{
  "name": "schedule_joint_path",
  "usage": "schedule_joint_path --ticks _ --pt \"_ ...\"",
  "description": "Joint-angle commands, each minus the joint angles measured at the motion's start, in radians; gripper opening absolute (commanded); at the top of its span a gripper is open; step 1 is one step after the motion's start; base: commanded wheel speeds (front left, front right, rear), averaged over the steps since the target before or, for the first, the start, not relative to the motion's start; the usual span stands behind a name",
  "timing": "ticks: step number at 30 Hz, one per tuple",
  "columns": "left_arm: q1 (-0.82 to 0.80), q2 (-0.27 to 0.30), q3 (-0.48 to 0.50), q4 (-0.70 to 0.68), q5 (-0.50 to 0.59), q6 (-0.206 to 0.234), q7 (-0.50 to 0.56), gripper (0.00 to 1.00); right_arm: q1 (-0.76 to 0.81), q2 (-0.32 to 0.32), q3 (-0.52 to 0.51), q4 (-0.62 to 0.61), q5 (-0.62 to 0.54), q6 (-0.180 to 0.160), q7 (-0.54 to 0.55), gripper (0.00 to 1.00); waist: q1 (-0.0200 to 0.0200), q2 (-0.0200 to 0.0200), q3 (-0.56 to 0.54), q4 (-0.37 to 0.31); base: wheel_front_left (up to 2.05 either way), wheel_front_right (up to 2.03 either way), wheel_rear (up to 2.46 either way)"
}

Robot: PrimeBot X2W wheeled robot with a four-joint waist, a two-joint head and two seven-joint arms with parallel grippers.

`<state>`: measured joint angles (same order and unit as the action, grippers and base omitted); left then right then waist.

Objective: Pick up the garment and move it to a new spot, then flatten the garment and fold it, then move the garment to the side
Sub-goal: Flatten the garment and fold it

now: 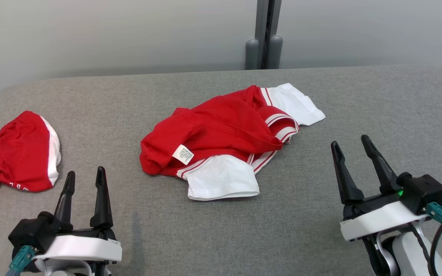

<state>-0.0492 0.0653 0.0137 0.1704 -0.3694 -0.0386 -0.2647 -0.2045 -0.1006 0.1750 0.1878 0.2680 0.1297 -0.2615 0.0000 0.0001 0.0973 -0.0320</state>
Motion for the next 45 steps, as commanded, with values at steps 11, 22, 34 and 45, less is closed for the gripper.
schedule_joint_path --ticks 11,22,34,45 --pt "-0.027 -0.012 -0.024 0.005 -0.002 -0.019 -0.002 1.00 -0.240 -0.085 0.230 0.268 0.145 0.002 0.071 1.00 0.0000 -0.0001 0.023 0.139 0.00 0.00 0.00" --pt "-0.038 -0.013 -0.048 0.015 -0.038 -0.006 -0.002 1.00 -0.397 -0.110 0.287 0.558 0.131 0.002 0.203 1.00 0.0000 -0.0001 0.039 0.232 0.00 0.00 0.00" --pt "-0.044 -0.013 -0.050 0.016 -0.051 0.001 -0.002 1.00 -0.444 -0.063 0.237 0.701 0.078 0.001 0.224 0.00 0.0000 -0.0001 0.040 0.246 0.00 0.00 0.00" --pt "-0.032 -0.014 -0.044 0.013 -0.036 -0.001 -0.002 1.00 -0.467 -0.085 0.194 0.703 0.061 0.001 0.109 0.00 0.0000 -0.0001 0.032 0.219 0.00 0.00 0.00"
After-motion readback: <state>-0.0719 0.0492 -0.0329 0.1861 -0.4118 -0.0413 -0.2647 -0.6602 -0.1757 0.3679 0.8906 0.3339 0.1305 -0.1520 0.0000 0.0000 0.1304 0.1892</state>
